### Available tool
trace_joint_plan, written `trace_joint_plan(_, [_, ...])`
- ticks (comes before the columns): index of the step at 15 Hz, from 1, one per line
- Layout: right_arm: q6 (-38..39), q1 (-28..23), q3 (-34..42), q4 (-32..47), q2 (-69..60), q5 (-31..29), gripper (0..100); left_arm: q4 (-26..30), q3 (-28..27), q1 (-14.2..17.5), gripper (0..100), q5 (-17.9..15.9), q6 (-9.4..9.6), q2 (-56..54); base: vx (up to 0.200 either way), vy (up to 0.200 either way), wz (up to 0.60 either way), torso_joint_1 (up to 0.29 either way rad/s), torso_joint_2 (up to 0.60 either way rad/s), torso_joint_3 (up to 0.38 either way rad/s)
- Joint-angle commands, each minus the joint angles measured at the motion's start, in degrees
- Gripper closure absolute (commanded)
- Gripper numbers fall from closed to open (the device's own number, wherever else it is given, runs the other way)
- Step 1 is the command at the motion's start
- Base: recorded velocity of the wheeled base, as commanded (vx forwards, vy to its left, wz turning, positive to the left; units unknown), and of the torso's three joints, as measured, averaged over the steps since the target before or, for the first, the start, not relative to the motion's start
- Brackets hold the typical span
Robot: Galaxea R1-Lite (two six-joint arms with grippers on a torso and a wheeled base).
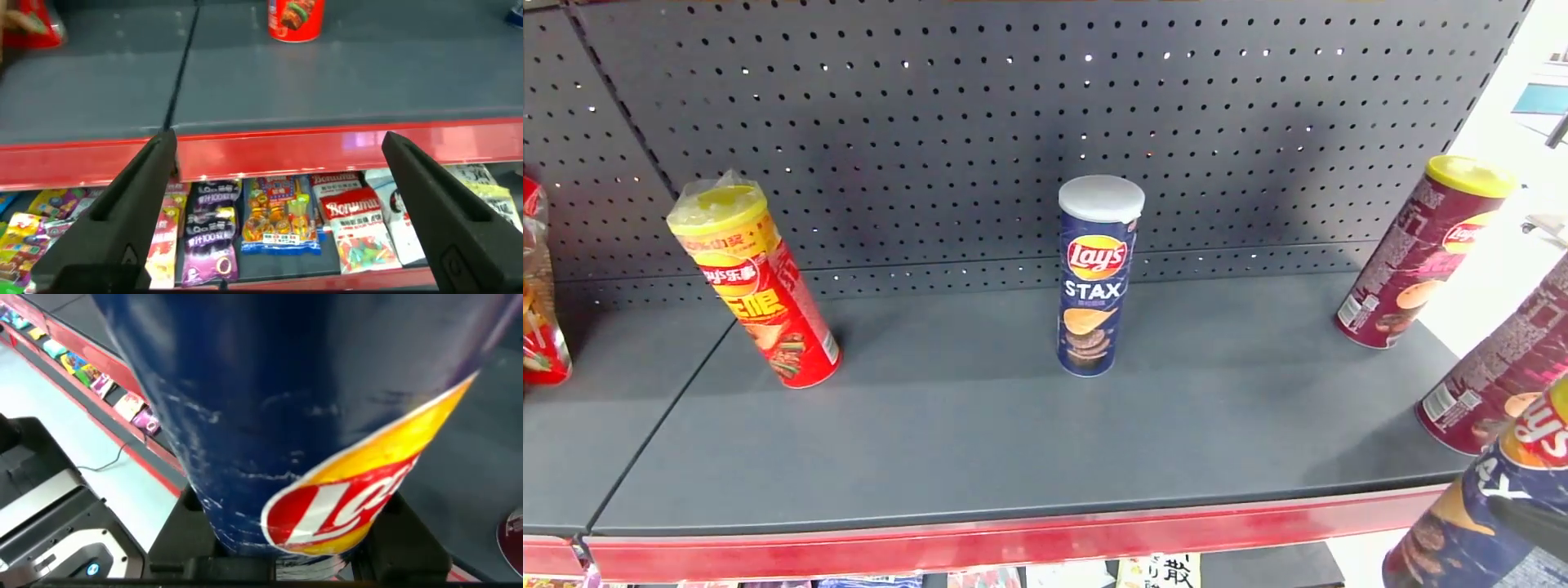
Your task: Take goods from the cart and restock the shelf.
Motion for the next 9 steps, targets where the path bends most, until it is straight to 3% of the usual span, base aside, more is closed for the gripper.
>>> trace_joint_plan(1, [0.0,2.0,0.6,0.0,-0.3,-0.1,100,0.0,0.0,0.0,0,0.0,-0.07,0.0,0.000,0.000,0.00,0.000,0.00,0.000])
trace_joint_plan(8, [-0.1,5.5,-0.3,0.0,0.0,-0.4,100,-0.1,0.0,-0.8,0,-0.6,0.72,2.5,0.000,0.000,0.00,0.000,0.00,0.000])
trace_joint_plan(9, [0.0,5.5,-0.2,0.0,0.1,-0.4,100,-0.1,-2.2,-1.0,0,-4.4,1.60,3.3,0.000,0.000,0.00,0.000,0.00,0.000])
